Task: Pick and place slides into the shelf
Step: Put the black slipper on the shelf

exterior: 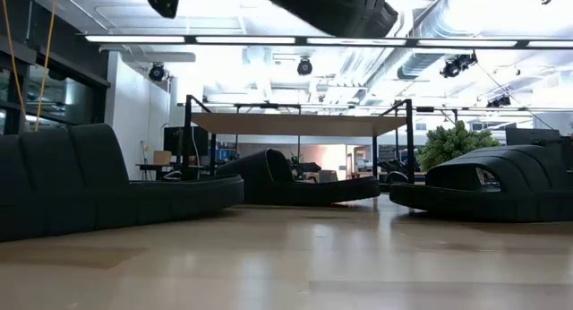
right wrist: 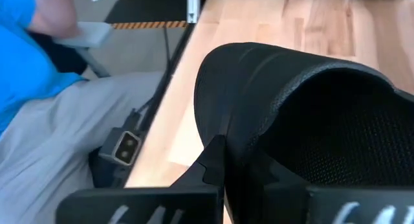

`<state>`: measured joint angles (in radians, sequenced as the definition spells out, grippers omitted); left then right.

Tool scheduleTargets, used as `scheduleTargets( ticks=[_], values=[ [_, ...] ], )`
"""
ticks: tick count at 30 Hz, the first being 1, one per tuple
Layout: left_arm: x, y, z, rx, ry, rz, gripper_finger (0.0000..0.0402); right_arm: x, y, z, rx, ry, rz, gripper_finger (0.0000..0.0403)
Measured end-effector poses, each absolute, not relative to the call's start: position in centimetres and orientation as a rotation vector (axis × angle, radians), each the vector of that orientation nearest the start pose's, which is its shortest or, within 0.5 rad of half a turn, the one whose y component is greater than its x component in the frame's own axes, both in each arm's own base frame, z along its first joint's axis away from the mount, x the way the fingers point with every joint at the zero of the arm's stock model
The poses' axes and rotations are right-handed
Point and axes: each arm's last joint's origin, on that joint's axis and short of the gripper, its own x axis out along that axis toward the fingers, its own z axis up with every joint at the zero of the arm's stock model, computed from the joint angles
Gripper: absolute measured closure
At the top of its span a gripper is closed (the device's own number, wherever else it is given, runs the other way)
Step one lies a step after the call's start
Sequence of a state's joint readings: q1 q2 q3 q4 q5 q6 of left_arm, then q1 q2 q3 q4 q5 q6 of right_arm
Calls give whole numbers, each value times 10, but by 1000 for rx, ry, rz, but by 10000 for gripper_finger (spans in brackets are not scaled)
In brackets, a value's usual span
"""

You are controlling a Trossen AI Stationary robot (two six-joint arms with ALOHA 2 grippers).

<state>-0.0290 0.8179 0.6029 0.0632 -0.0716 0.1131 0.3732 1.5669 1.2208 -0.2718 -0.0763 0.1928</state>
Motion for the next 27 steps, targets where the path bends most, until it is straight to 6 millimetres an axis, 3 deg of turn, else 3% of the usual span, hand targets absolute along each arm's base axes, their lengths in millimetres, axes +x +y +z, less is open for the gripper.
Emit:
scheduleTargets(
  ticks=[10,18,27],
  values=[
    [197,-47,283,585,143,19,204,330,116,287,129,646,431,401],
    [206,-79,267,828,190,5,204,332,115,292,155,604,494,401],
    [215,-97,261,966,176,74,204,340,95,293,331,596,258,401]
  ],
)
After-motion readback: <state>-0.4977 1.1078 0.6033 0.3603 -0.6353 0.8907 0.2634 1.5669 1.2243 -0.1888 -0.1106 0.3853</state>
